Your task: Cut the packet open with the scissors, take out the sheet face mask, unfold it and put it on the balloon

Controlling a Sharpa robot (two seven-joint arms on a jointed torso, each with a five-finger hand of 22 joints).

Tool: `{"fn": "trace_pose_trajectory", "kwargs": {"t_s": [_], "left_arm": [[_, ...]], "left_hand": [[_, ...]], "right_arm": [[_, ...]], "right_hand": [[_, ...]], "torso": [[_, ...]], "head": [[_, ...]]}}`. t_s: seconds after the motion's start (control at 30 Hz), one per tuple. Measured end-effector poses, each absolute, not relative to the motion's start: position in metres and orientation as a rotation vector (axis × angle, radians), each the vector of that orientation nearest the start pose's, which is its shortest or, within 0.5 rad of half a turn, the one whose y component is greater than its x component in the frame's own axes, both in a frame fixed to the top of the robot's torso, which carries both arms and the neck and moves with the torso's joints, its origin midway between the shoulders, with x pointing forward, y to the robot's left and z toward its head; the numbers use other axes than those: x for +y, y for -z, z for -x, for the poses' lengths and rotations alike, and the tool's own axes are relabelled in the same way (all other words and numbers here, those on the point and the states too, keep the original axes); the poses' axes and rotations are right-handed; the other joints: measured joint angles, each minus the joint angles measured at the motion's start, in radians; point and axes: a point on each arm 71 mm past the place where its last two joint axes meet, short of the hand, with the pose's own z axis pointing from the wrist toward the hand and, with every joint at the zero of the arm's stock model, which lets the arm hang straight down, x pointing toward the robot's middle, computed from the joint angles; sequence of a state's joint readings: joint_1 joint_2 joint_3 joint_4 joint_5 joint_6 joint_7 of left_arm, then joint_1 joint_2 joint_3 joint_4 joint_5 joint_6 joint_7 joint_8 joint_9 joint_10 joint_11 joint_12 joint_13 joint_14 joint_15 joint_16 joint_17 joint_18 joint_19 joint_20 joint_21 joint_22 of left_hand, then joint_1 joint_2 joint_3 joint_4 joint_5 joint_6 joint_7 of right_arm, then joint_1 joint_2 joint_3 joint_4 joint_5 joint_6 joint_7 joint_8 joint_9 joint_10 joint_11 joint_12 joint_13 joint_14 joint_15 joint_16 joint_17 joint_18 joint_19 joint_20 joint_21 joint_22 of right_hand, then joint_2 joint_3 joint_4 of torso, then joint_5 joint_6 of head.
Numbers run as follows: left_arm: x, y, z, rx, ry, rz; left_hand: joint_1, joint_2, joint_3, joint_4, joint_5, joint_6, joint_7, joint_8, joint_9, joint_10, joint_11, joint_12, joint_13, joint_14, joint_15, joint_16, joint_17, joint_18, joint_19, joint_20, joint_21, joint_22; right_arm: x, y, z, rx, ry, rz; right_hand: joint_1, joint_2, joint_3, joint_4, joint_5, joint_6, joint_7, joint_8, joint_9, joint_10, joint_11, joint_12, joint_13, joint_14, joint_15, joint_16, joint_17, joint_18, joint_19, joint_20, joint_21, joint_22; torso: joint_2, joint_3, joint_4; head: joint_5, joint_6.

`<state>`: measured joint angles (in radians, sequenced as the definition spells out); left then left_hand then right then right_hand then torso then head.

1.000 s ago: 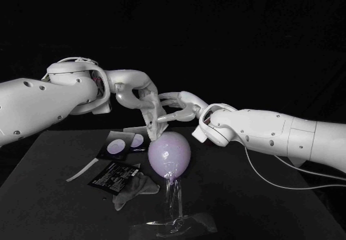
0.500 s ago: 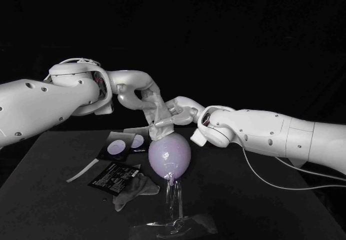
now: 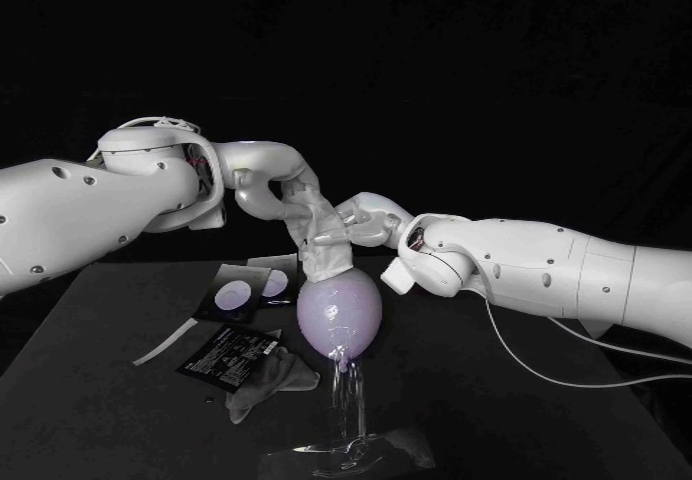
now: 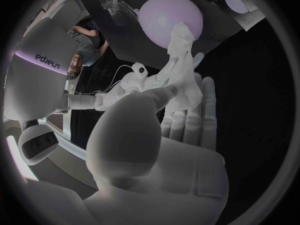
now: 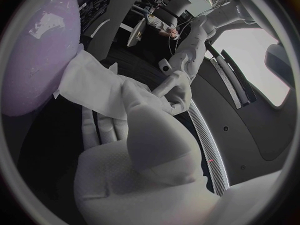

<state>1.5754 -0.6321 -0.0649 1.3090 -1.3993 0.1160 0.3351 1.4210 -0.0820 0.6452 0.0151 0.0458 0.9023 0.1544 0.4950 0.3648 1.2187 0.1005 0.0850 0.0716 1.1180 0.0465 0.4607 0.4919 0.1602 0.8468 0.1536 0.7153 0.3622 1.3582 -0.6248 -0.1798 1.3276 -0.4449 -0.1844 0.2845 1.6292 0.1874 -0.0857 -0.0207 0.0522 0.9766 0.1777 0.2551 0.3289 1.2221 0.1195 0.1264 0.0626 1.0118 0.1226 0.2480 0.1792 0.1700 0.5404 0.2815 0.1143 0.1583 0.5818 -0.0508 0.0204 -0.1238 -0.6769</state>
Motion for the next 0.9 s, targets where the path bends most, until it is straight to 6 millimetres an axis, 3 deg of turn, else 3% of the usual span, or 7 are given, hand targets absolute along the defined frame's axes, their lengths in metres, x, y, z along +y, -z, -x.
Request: {"fn": "trace_pose_trajectory", "kwargs": {"t_s": [0.23, 0.37, 0.5, 0.57, 0.67, 0.8, 0.9], "left_arm": [[0.126, 0.027, -0.537, 1.627, 0.885, -0.702], [0.127, 0.027, -0.538, 1.623, 0.868, -0.69], [0.128, 0.025, -0.539, 1.606, 0.856, -0.671], [0.129, 0.024, -0.538, 1.589, 0.856, -0.658], [0.128, 0.023, -0.536, 1.569, 0.861, -0.643], [0.126, 0.022, -0.534, 1.555, 0.867, -0.631], [0.124, 0.022, -0.533, 1.547, 0.87, -0.621]], "left_hand": [[0.007, -0.001, -0.005, 0.005, 0.0, 0.003, 0.003, -0.004, -0.005, 0.004, 0.004, 0.0, -0.001, -0.002, -0.001, 0.009, 0.003, 0.001, 0.0, 0.0, 0.011, 0.007], [0.007, -0.001, -0.008, 0.008, 0.0, 0.003, 0.003, -0.008, -0.005, 0.004, 0.004, 0.0, -0.001, -0.002, -0.001, 0.015, 0.006, 0.01, 0.0, 0.0, 0.012, 0.008], [0.01, -0.004, -0.01, 0.01, 0.0, 0.003, 0.003, -0.009, -0.005, 0.004, 0.003, 0.0, -0.001, -0.002, -0.001, 0.018, 0.007, 0.01, 0.0, 0.0, 0.016, 0.008], [0.012, -0.005, -0.01, 0.01, 0.0, 0.004, 0.003, -0.009, -0.005, 0.005, 0.002, 0.0, -0.001, -0.001, -0.001, 0.018, 0.007, 0.01, 0.0, 0.0, 0.016, 0.009], [0.016, -0.01, -0.012, 0.007, 0.0, 0.013, 0.005, -0.012, -0.005, 0.013, 0.001, 0.0, -0.001, -0.001, -0.001, 0.018, 0.007, 0.01, 0.0, 0.0, 0.02, 0.011], [0.022, -0.015, -0.012, 0.007, 0.0, 0.016, 0.002, -0.014, -0.005, 0.013, 0.001, 0.0, -0.001, -0.001, -0.001, 0.023, 0.009, 0.01, 0.0, 0.0, 0.024, 0.015], [0.022, -0.015, -0.012, 0.007, 0.0, 0.022, 0.003, -0.015, -0.005, 0.017, -0.002, 0.0, -0.001, 0.002, -0.004, 0.023, 0.009, 0.01, 0.0, 0.0, 0.03, 0.015]], "right_arm": [[-0.136, 0.158, -0.518, 1.709, -1.447, -0.489], [-0.135, 0.158, -0.516, 1.703, -1.451, -0.501], [-0.138, 0.158, -0.517, 1.684, -1.425, -0.518], [-0.14, 0.157, -0.52, 1.664, -1.399, -0.529], [-0.143, 0.157, -0.524, 1.632, -1.357, -0.545], [-0.147, 0.155, -0.527, 1.596, -1.316, -0.557], [-0.148, 0.153, -0.529, 1.57, -1.29, -0.559]], "right_hand": [[-0.005, 0.036, 0.068, -0.026, -0.005, 0.018, -0.007, -0.001, -0.004, 0.031, 0.009, -0.023, -0.001, 0.04, -0.011, -0.006, 0.001, 0.0, 0.071, -0.008, 0.015, 0.009], [-0.033, 0.033, 0.123, -0.042, -0.009, 0.027, -0.009, -0.01, -0.007, 0.046, 0.015, -0.055, -0.001, 0.058, -0.012, -0.028, 0.001, -0.001, 0.095, -0.013, 0.022, 0.005], [-0.125, -0.013, 0.27, -0.095, -0.007, 0.037, -0.008, -0.017, -0.009, 0.063, 0.006, -0.062, -0.001, 0.076, -0.012, -0.053, -0.001, -0.001, 0.122, -0.016, 0.027, -0.003], [-0.186, -0.046, 0.375, -0.117, -0.007, 0.045, -0.006, -0.022, -0.009, 0.077, -0.003, -0.062, 0.0, 0.084, -0.013, -0.065, -0.001, -0.001, 0.128, -0.015, 0.027, -0.007], [-0.244, -0.086, 0.497, -0.136, -0.007, 0.049, -0.005, -0.022, -0.008, 0.086, -0.007, -0.059, 0.001, 0.093, -0.013, -0.072, 0.002, 0.0, 0.14, -0.02, 0.031, -0.008], [-0.296, -0.13, 0.604, -0.142, -0.007, 0.055, -0.008, -0.022, 0.004, 0.099, -0.012, -0.058, 0.002, 0.1, -0.017, -0.079, 0.008, 0.008, 0.151, -0.02, 0.036, -0.01], [-0.3, -0.134, 0.62, -0.14, -0.007, 0.055, -0.008, -0.022, 0.005, 0.1, -0.014, -0.058, 0.002, 0.102, -0.016, -0.079, 0.009, 0.008, 0.151, -0.02, 0.036, -0.01]], "torso": [[0.0, 0.0004, -0.0003], [0.0, 0.0005, -0.0007], [0.0, 0.0006, -0.0004], [0.0, 0.0006, -0.0001], [0.0, 0.0005, -0.0001], [0.0, 0.0001, 0.0001], [0.0, 0.0, 0.0005]], "head": [[0.0, 0.002], [0.001, 0.004], [0.001, 0.006], [0.0, 0.008], [-0.002, 0.01], [-0.002, 0.012], [-0.002, 0.014]]}}
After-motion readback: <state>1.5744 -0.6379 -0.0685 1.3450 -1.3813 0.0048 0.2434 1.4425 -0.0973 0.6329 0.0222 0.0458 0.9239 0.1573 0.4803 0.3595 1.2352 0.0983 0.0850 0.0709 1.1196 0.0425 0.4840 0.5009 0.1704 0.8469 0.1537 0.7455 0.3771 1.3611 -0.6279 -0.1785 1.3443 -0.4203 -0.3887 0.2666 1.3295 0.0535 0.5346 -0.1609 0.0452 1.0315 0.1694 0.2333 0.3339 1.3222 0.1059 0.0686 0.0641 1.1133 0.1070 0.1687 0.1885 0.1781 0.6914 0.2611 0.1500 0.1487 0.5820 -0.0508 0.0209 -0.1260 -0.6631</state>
